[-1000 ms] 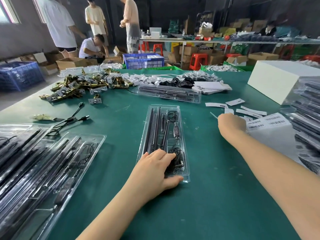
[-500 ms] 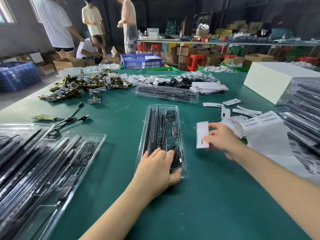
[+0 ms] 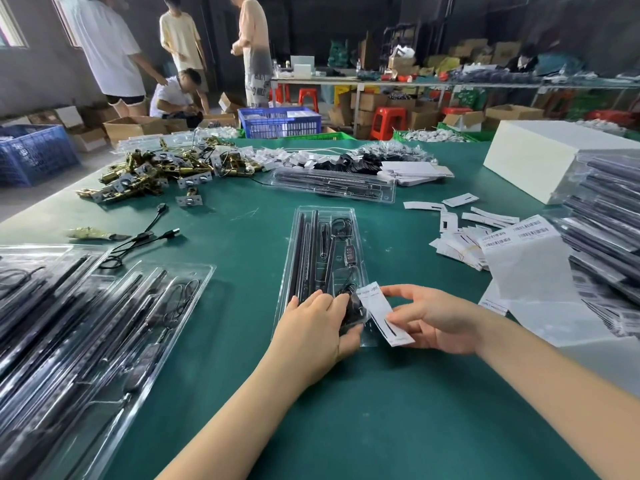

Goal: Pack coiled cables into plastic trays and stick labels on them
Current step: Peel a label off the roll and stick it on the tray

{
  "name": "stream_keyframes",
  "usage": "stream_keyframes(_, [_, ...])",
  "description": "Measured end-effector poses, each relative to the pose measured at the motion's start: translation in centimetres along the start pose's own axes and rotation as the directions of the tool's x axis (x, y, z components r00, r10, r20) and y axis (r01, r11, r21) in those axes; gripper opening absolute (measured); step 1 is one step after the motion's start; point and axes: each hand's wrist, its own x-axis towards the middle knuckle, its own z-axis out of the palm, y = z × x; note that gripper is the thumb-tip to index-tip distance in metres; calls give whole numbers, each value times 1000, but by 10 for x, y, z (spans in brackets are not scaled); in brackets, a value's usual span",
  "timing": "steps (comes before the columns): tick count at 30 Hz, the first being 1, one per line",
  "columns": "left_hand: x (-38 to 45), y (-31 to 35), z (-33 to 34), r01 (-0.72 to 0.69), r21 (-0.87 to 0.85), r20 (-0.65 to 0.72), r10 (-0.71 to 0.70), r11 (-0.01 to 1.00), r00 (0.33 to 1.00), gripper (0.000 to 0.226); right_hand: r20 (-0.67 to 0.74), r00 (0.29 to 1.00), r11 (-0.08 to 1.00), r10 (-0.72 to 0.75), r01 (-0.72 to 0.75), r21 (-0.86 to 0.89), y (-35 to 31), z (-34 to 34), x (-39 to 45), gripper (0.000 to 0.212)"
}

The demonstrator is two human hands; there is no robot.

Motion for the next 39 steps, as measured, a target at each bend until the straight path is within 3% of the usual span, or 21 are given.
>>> stream_keyframes(5, [0, -1, 0, -11, -7, -7, 11, 1000, 1000, 51, 126, 987, 993, 100, -92, -73, -6, -21, -2, 47])
stream_keyframes(10, [1, -2, 2, -21, -13, -33, 20, 1000, 999, 53, 236, 965, 978, 117, -71, -194, -8, -17, -1, 44])
stream_keyframes(15, [0, -2, 3, -42, -29, -105, 39, 999, 994, 82, 154, 987, 996, 55, -44, -75, -10, -8, 9, 43])
stream_keyframes(21, [-1, -2, 5, -49, -45, -118, 43, 998, 992, 81, 90, 996, 999, 20, -24, 39, -7, -4, 12, 38])
stream_keyframes(28, [1, -3, 4, -54, 24, -62, 56, 998, 996, 80, -127, 986, 989, -110, 121, 82, -4, 18, 23, 32])
stream_keyframes(33, [1, -4, 5, -56, 35, -50, 58, 998, 997, 63, -246, 963, 971, -113, 160, 179, -6, 32, 27, 24])
stream_keyframes(39, [0, -4, 5, -60, 30, -48, 61, 998, 997, 70, -288, 957, 940, -48, 141, 311, -8, 35, 25, 19])
